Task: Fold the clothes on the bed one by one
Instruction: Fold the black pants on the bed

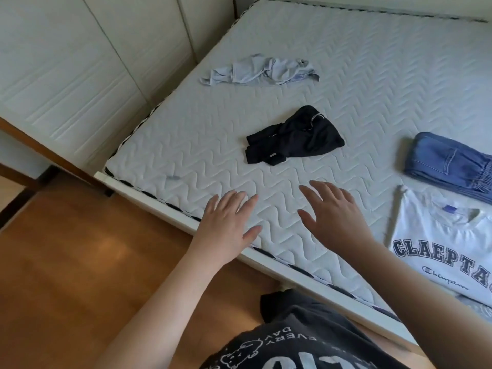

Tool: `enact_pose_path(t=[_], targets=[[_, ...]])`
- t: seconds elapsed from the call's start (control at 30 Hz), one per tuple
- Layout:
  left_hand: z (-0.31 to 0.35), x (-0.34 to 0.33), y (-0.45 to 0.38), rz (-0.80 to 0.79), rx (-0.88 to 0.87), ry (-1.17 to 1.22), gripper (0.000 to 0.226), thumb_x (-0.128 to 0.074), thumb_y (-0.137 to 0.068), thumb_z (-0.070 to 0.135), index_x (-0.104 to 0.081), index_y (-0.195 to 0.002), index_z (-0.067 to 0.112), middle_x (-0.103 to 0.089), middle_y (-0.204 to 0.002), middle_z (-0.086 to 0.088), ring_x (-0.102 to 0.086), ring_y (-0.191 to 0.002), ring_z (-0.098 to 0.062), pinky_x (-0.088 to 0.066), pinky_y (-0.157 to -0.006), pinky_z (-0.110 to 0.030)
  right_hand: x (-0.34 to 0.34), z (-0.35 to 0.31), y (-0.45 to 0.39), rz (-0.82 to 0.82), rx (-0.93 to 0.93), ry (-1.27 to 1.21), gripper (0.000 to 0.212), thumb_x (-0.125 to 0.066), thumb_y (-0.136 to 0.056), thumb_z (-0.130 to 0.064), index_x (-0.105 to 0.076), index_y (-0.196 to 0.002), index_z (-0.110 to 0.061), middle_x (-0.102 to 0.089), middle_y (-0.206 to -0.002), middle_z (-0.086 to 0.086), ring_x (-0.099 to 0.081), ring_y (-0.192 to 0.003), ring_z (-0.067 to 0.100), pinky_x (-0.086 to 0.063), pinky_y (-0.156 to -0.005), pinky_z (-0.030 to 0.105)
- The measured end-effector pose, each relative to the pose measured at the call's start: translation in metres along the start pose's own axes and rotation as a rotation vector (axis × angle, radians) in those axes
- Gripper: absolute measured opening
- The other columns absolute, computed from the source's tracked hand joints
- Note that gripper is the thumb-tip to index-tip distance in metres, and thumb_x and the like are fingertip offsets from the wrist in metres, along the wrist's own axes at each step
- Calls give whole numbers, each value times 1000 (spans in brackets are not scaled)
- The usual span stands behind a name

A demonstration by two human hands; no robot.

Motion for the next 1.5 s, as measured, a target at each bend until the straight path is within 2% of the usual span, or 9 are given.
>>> enact_pose_path(t=[0.17, 0.4, 0.7, 0.83, 0.97, 1.13, 1.3, 1.4, 1.5], targets=[[-33, 4, -44, -36, 19, -2, 62, -29, -98, 55, -21, -154, 29, -29, -156, 3, -21, -146, -18, -17, -120, -43, 1, -1, -60, -33, -44, -46, 57, -45, -98, -48, -39, -148, -22, -40, -152, 4, -38, -139, 26, -29, -114, 42], [-61, 0, -116, -45, -24, 1, 61, -32, -99, 53, -21, -154, 28, -28, -157, 2, -20, -146, -20, -16, -118, -43, 0, 3, -121, -59, -103, 6, 55, -47, -98, -45, -42, -146, -19, -43, -149, 7, -40, -137, 27, -30, -112, 41], [-102, -15, -211, -68, -287, 22, 59, -32, -101, 50, -23, -154, 26, -27, -157, 0, -19, -146, -20, -18, -119, -42, -11, -5, -166, -30, -379, 13, 54, -53, -96, -41, -47, -143, -17, -48, -146, 9, -46, -132, 30, -34, -109, 44], [-120, -25, -255, -107, -450, -9, 58, -35, -101, 46, -23, -153, 25, -27, -157, -1, -17, -146, -20, -17, -118, -41, -22, -25, -169, -29, -521, 30, 55, -55, -94, -41, -47, -144, -18, -49, -144, 8, -47, -131, 29, -36, -107, 43], [-136, -35, -289, -112, -521, -3, 56, -37, -100, 42, -26, -152, 24, -28, -156, -2, -18, -146, -21, -19, -117, -44, -37, -50, -175, -82, -630, 49, 56, -62, -90, -37, -52, -140, -14, -54, -138, 11, -53, -124, 32, -41, -102, 45], [-135, -47, -318, -100, -550, 15, 50, -37, -100, 36, -34, -148, 22, -33, -154, -3, -22, -145, -21, -21, -116, -44, -49, -42, -190, -47, -666, 52, 57, -65, -88, -35, -52, -140, -13, -56, -136, 13, -54, -122, 33, -43, -100, 46], [-136, -69, -330, -89, -505, 62, 45, -47, -96, 28, -48, -140, 18, -47, -143, -8, -38, -136, -26, -33, -110, -47, -69, -25, -213, -51, -641, 9, 60, -66, -88, -33, -50, -142, -13, -55, -137, 15, -53, -123, 35, -43, -100, 47], [-142, -90, -339, -97, -479, 62, 42, -53, -91, 22, -56, -132, 17, -55, -132, -8, -47, -127, -27, -39, -101, -45, -88, -10, -231, -79, -616, -32, 60, -61, -91, -35, -44, -145, -15, -51, -141, 13, -49, -127, 33, -39, -102, 46], [-149, -114, -346, -162, -440, 26, 43, -52, -90, 22, -54, -133, 18, -54, -130, -6, -48, -124, -25, -39, -101, -43, -112, 3, -249, -130, -584, -62, 61, -54, -95, -37, -36, -150, -18, -44, -148, 10, -43, -132, 31, -36, -106, 44]])
Point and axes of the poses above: each hand's wrist, its own y-axis away from the middle knuckle, its own x-axis out of the back of the hand, z = x × y, the point moved 3 cm from there along -y, towards the middle knuckle
